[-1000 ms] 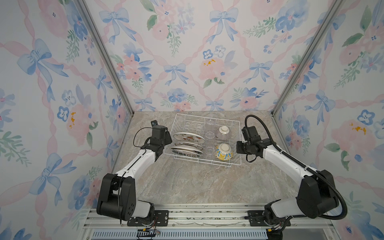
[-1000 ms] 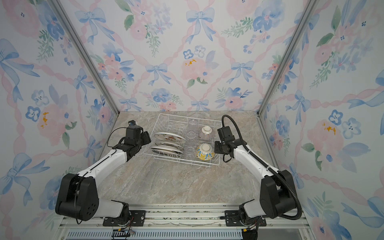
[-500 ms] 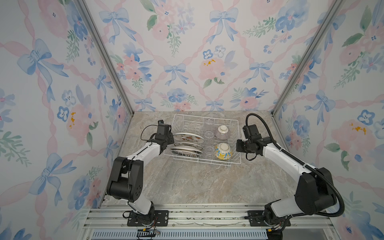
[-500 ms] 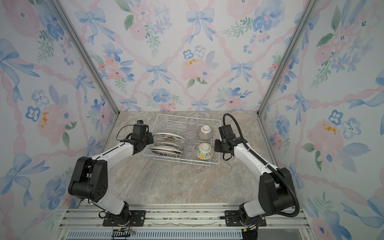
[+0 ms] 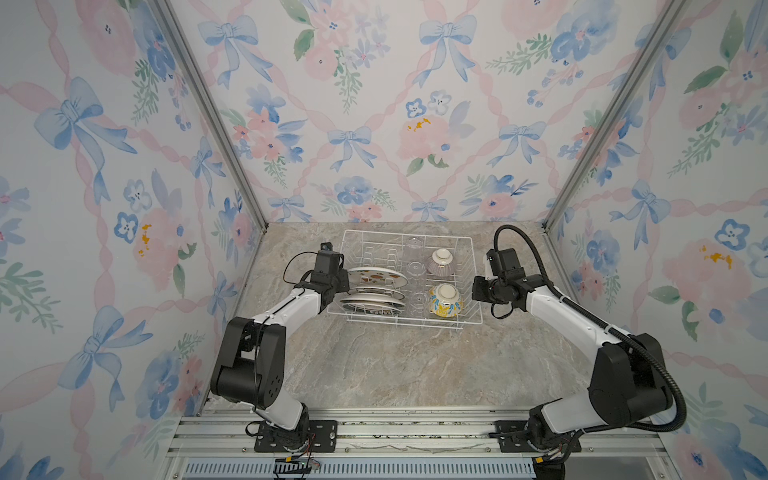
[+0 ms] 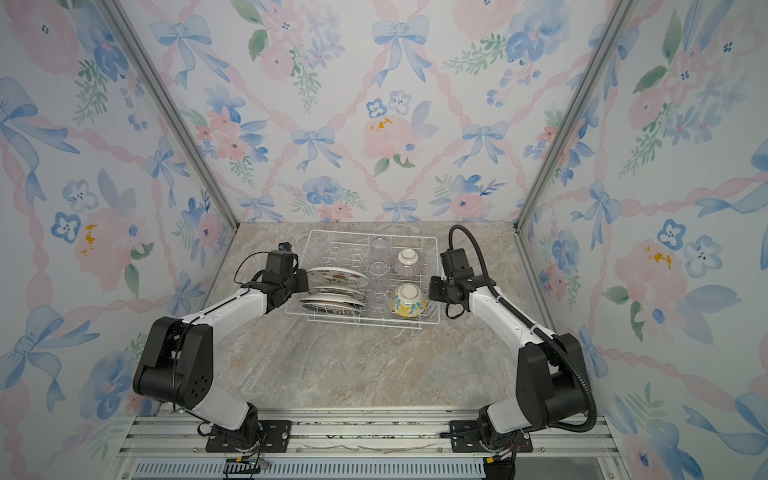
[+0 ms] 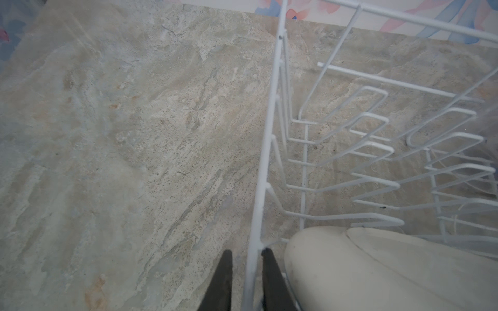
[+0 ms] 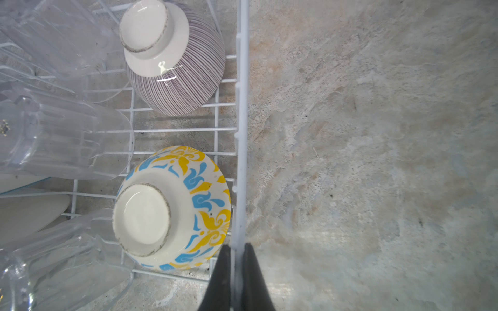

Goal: Unload the mixed dishes from the dish rack

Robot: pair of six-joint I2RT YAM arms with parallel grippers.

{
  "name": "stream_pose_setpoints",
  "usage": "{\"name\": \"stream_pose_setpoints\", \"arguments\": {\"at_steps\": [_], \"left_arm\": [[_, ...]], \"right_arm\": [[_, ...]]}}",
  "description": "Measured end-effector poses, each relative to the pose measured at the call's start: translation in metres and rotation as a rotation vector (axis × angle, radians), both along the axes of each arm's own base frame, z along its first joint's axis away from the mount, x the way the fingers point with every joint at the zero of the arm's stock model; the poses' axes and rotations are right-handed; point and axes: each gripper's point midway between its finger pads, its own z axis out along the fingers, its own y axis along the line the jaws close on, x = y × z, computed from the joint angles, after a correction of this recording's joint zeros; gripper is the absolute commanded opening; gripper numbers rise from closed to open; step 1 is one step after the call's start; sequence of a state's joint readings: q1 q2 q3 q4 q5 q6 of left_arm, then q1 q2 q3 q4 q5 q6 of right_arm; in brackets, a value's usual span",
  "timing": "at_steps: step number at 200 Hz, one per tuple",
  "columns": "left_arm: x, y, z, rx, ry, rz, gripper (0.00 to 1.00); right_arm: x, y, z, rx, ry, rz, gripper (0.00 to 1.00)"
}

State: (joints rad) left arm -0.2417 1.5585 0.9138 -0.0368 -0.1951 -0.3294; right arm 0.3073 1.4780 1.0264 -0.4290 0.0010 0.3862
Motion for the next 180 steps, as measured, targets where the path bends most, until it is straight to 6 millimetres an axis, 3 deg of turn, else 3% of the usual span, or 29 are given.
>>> {"name": "stream_pose_setpoints", "arguments": {"at_steps": [55, 104, 156, 180], "left_arm": [[-0.041, -0.020, 0.000, 0.031, -0.013, -0.020, 0.15], [-0.058, -0.039, 0.000, 0.040, -0.014, -0.030, 0.18], [-0.066, -0.049, -0.003, 0.023, -0.004, -0.021, 0.42], [-0.070, -0.040, -0.004, 0.025, -0.017, 0.024, 0.72]], "right_arm": [[-0.015, -0.020, 0.001, -0.064, -0.029, -0.048, 0.00], [-0.039, -0.039, 0.000, -0.112, -0.023, -0.098, 0.00], [-0.052, -0.044, 0.001, -0.140, 0.007, -0.105, 0.00], [-0.058, -0.044, 0.001, -0.163, 0.033, -0.094, 0.02]]}}
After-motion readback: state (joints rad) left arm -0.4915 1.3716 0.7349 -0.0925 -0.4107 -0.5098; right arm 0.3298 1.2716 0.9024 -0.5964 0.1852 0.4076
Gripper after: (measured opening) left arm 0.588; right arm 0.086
